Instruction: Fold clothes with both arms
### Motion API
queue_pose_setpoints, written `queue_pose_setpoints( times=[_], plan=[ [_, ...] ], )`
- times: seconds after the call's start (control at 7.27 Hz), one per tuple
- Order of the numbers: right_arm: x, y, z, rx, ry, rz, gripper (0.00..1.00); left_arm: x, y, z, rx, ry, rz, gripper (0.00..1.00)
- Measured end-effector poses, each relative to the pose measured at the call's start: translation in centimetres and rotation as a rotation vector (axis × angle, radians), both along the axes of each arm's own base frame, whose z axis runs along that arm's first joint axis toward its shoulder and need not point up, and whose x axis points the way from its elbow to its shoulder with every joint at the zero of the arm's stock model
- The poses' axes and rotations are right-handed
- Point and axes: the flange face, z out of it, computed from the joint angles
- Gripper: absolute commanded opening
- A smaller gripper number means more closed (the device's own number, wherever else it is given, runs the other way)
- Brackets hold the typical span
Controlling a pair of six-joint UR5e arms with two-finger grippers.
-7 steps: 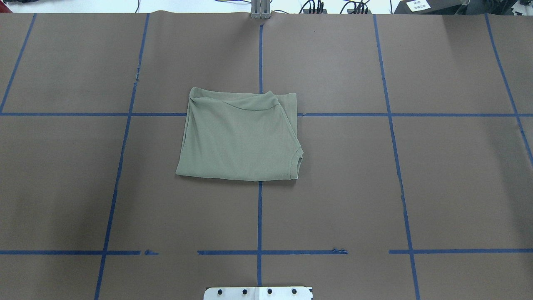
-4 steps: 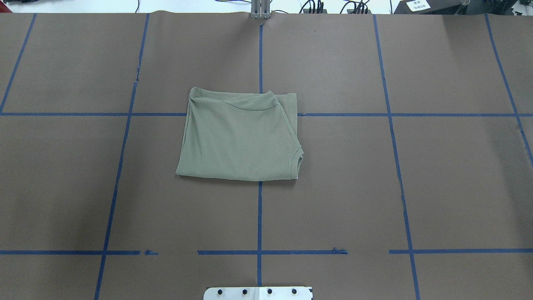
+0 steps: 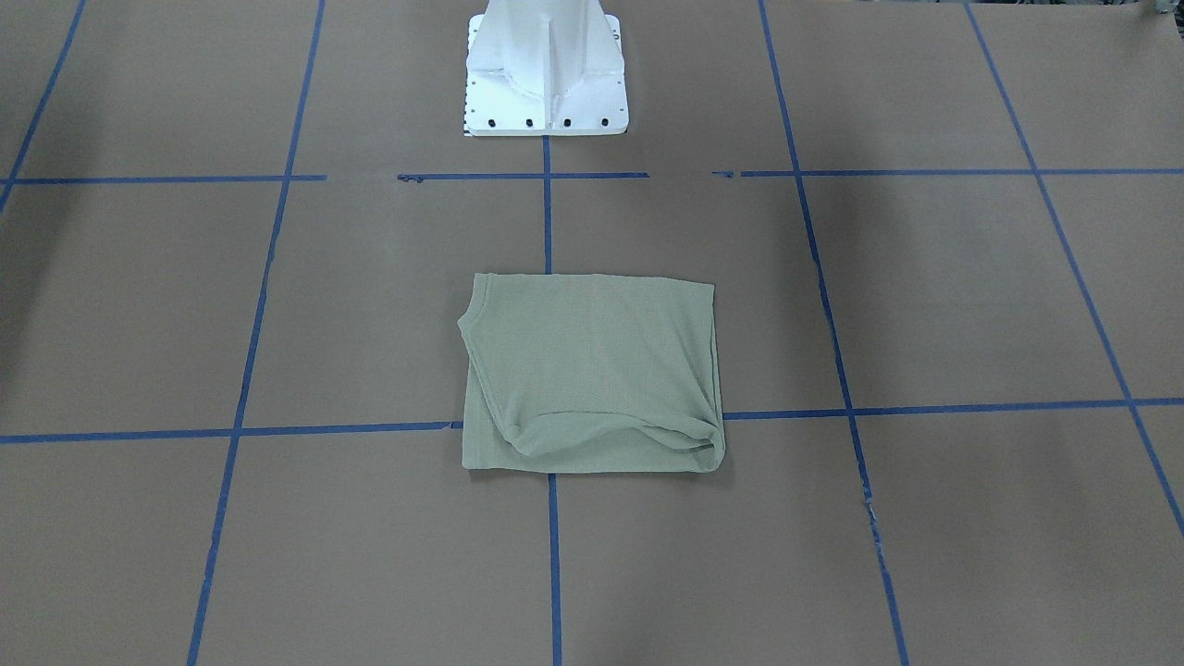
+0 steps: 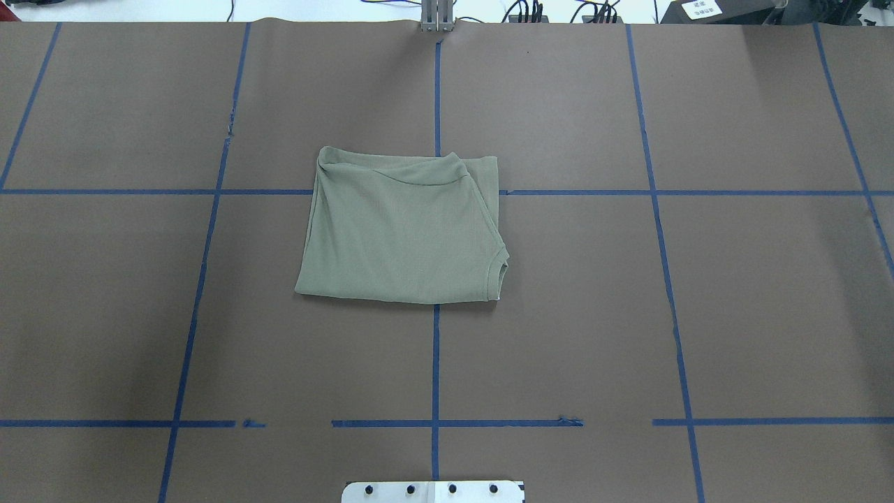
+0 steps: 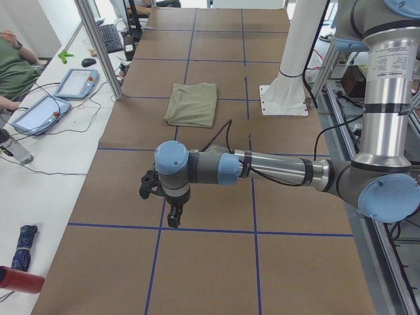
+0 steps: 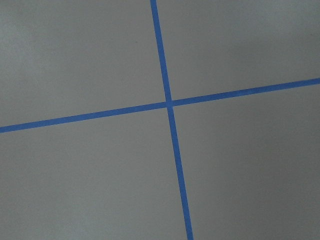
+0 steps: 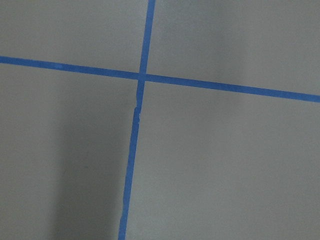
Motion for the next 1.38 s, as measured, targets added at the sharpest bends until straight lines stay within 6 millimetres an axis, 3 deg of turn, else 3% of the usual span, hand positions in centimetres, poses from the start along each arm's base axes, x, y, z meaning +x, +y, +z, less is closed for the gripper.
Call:
queue_pose_setpoints(
  times=[0.41,1.38],
  plan=[
    [0.1,-0.2,-2.9,-0.025,0.013,0.001,1.0,0.0,0.4,0.3,-0.006,0.0,0.0,1.0],
    [0.0,0.2,-3.1,-0.032,0.013,-0.001,1.0,0.0,0.5,0.3,-0.006,0.0,-0.001,1.0]
  ],
)
